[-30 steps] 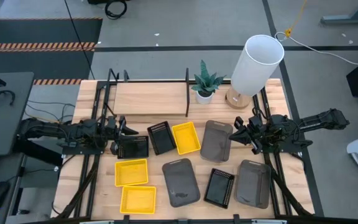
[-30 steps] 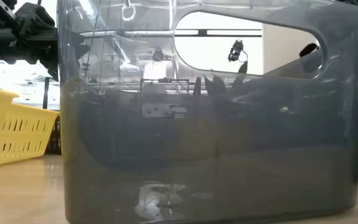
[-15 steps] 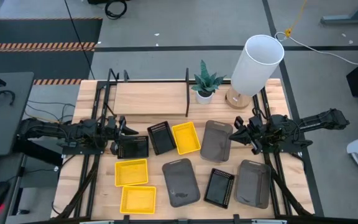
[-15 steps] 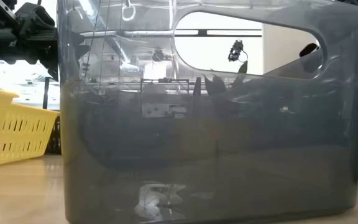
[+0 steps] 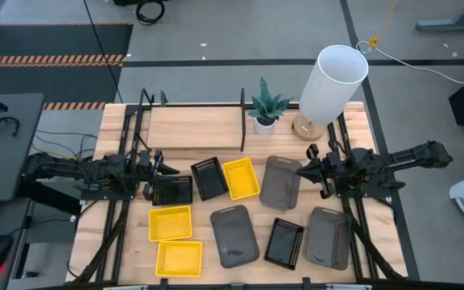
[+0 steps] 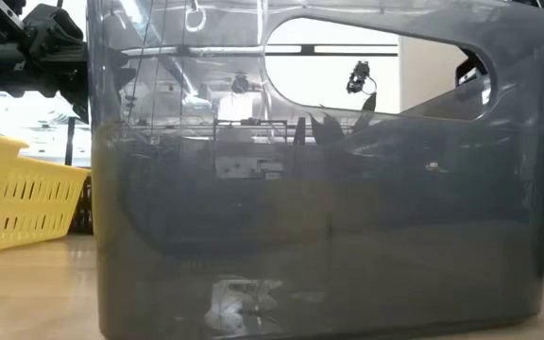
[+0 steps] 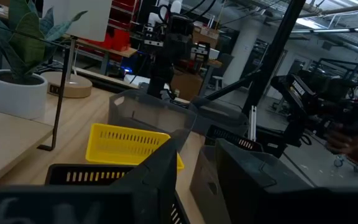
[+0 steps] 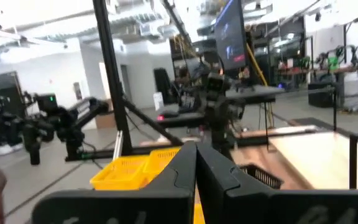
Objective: Stack baskets on shelf by color
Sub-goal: Stack the bottom right black transparent bin into the top right black transparent bin
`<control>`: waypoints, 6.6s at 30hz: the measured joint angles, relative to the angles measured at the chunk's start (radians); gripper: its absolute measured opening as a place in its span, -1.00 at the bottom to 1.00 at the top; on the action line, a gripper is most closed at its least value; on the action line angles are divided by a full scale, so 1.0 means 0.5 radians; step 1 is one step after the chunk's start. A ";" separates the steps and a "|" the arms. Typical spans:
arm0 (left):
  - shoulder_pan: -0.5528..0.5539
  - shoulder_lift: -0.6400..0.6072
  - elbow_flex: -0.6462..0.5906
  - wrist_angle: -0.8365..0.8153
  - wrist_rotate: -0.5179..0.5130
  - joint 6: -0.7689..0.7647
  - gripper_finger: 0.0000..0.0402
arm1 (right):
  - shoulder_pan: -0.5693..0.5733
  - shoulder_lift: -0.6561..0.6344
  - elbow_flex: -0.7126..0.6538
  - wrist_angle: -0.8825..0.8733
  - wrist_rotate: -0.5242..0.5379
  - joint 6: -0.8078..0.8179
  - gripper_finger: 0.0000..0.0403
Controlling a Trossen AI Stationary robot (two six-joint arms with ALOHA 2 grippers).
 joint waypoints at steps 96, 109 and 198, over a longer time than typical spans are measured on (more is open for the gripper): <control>0.000 0.000 0.000 0.001 0.000 0.001 -0.42 | 0.659 2.324 1.559 -3.322 -0.711 1.144 -0.95; 0.000 0.000 0.000 0.001 0.000 0.000 -0.42 | 0.659 2.127 1.559 -3.471 -0.819 1.135 -0.99; 0.000 0.000 0.000 0.002 -0.001 0.000 -0.42 | -0.715 2.953 2.877 -4.207 -0.067 -0.213 -0.92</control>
